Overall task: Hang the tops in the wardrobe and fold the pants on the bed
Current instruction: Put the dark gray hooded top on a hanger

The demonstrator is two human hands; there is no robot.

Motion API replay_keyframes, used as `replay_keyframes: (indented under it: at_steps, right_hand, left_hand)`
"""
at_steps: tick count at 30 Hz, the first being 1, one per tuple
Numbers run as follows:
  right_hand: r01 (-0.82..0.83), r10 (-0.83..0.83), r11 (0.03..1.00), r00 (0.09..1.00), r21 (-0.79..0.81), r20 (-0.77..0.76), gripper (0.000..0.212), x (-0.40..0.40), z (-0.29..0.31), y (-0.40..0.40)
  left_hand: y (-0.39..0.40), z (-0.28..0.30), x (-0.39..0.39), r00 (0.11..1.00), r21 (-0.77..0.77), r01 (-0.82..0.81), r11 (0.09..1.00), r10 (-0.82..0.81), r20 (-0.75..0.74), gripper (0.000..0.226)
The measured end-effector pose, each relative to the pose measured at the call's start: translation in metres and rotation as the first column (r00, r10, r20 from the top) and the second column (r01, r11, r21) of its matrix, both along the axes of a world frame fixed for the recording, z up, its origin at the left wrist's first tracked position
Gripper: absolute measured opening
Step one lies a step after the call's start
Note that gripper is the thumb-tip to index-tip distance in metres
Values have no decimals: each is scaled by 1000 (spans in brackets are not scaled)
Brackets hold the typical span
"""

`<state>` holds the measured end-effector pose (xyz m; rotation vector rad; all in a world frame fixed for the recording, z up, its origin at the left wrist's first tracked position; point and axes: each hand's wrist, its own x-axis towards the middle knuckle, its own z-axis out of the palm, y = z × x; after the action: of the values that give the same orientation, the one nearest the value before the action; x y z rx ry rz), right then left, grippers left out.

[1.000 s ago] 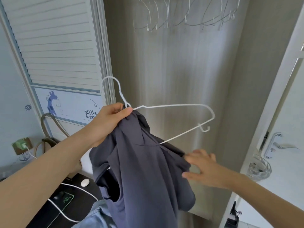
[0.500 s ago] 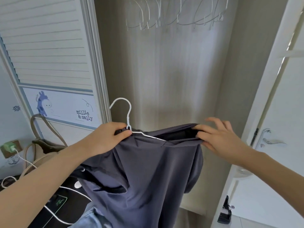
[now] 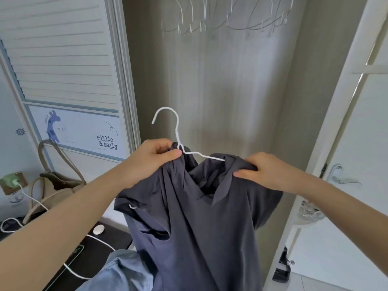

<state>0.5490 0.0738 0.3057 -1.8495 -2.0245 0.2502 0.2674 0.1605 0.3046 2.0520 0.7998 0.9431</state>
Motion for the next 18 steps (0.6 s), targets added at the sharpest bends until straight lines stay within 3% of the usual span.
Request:
replay_keyframes:
  at_steps: [1,3,6,8,11,14,18]
  right_hand:
    - [-70,69,998,995,-8,-70,29,-3,-1,0]
    - [-137,144,989,964,49,-223,33,-5,-5,-2]
    - [-84,130,988,895,126,-426,19,6,-6,-8]
    - [-66,123,990,838,126,-532,13,17,-9,-11]
    - [-1,102,982,843,188,-528,13,28,-12,-12]
    - [28,49,985,902,170,-428,20,38,-12,-10]
    - [-5,53,993,912,118,-407,24,47,-7,-13]
  left_hand:
    - [1,0,1,1000,-9,13,1000,-13,2,26]
    - [5,-2,-4,999,-24,36,999,-37,-32,18]
    - [18,-4,-28,980,29,55,998,-49,-191,51]
    - [29,-7,-47,968,67,-15,998,31,-249,51]
    - [46,-8,-73,963,44,-159,986,165,-212,21]
    - [54,-8,-89,962,-61,-134,989,115,-249,7]
    - [56,-10,-106,953,-166,-78,983,25,-302,19]
